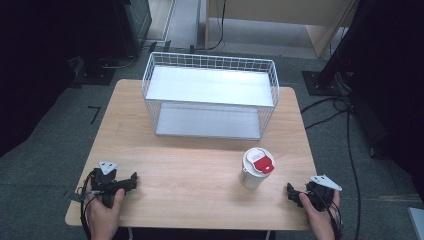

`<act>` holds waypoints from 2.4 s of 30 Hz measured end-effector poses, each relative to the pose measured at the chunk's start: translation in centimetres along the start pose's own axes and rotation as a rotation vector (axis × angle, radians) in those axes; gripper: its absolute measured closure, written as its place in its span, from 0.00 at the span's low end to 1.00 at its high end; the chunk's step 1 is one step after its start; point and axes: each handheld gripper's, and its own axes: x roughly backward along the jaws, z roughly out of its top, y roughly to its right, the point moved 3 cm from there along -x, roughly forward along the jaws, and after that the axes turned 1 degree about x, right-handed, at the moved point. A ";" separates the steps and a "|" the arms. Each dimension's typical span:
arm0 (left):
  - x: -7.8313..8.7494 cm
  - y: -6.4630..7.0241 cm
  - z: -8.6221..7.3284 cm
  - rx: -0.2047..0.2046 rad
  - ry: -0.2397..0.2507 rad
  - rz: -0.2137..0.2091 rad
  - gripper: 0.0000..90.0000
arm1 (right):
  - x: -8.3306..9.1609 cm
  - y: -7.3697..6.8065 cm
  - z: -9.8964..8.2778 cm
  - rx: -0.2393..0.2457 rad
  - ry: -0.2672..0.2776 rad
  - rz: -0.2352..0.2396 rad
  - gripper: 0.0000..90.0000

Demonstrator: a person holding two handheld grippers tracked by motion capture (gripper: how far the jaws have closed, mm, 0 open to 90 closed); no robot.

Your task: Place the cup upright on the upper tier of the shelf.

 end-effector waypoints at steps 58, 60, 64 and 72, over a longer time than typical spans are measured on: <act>0.0 0.0 0.0 -0.001 -0.001 0.001 0.00 | 1.4 -13.3 3.4 0.093 0.257 0.359 0.13; 0.0 0.0 0.0 -0.001 0.000 0.000 0.00 | 1.3 -13.5 3.6 0.097 0.277 0.351 0.13; 0.0 0.0 0.0 -0.001 0.000 0.000 0.00 | 1.1 -13.8 3.8 0.076 0.311 0.347 0.11; 0.0 0.0 0.0 -0.001 0.000 0.001 0.00 | 0.8 -14.2 4.3 0.077 0.385 0.342 0.11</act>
